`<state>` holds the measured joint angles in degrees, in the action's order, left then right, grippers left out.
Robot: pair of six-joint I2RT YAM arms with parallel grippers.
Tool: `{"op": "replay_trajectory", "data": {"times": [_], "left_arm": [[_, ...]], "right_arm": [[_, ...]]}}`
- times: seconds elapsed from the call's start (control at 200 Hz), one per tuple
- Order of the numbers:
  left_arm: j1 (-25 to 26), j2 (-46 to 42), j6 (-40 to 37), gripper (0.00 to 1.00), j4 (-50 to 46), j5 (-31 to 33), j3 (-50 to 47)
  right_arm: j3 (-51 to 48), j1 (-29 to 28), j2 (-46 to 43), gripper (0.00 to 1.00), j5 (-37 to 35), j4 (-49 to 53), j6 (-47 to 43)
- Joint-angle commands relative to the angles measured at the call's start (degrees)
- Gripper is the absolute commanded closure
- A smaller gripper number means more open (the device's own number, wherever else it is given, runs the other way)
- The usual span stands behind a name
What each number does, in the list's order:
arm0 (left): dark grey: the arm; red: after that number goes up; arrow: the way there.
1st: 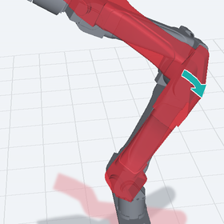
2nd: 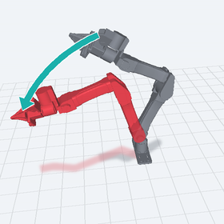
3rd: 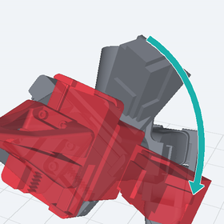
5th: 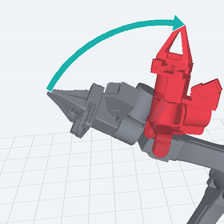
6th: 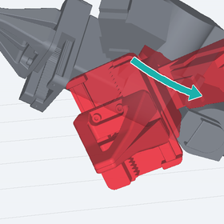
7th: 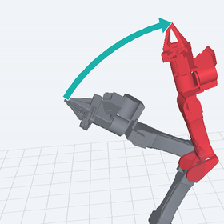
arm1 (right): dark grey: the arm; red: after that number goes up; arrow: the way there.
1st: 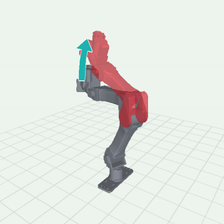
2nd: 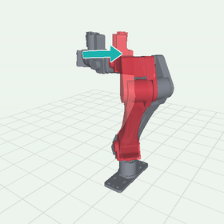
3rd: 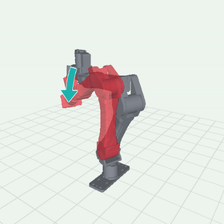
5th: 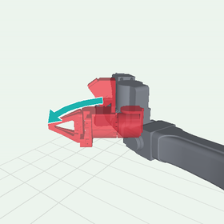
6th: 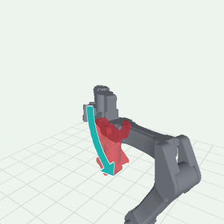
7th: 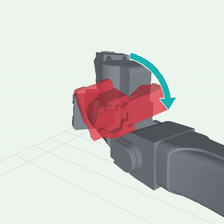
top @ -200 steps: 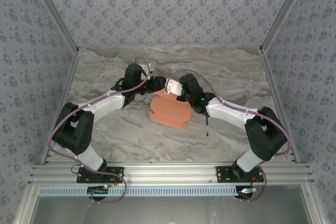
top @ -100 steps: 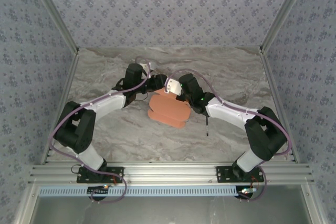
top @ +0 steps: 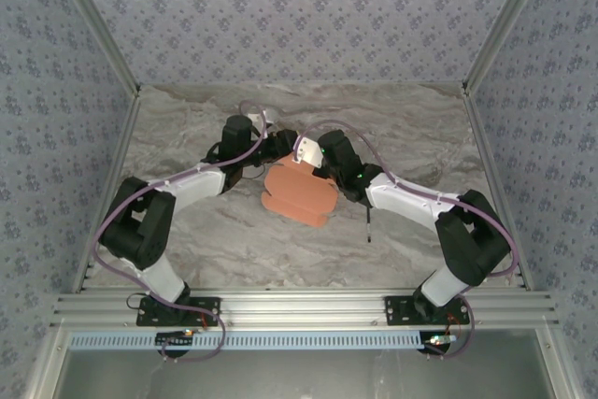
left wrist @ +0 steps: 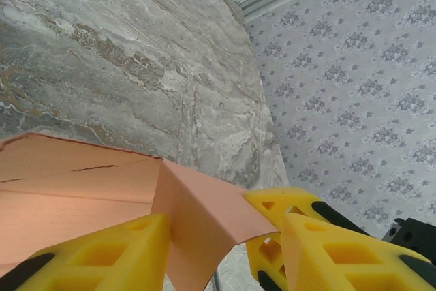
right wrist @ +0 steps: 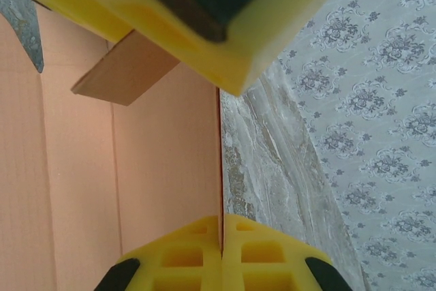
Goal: Fold the paper box
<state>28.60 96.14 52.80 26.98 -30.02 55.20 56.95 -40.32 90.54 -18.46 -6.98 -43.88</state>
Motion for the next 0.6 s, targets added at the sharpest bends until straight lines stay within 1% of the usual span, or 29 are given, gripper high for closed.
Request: {"op": "replay_trajectory", "data": {"times": [0.0, 0.095, 0.22, 0.355, 0.51, 0.595], "left_arm": [[0.59, -0.15, 1.79, 0.54, 4.95, -3.08, 0.08], [0.41, -1.48, -0.97, 0.54, 0.97, -1.03, -0.05], [-0.09, -4.44, -7.14, 0.53, -7.32, 5.07, -0.24], [-0.98, -8.31, -13.90, 0.51, -13.54, 10.77, -1.68], [-1.45, -13.40, -21.74, 0.49, -16.92, 11.98, -4.81], [-1.53, -16.20, -25.23, 0.49, -17.45, 11.06, -6.99]], "right_arm": [[1.55, -0.73, 1.40, 1.00, 0.45, 0.59, 0.13], [1.30, -0.25, 0.69, 1.00, 0.10, 0.99, -0.05], [0.73, 0.41, -0.71, 1.00, 0.33, 1.93, -0.12], [0.79, 1.12, -2.12, 1.00, 1.11, 4.84, 0.24], [2.81, 2.40, -3.77, 1.00, 4.33, 12.34, 3.58], [4.99, 3.08, -4.96, 1.00, 7.16, 17.62, 6.39]]}}
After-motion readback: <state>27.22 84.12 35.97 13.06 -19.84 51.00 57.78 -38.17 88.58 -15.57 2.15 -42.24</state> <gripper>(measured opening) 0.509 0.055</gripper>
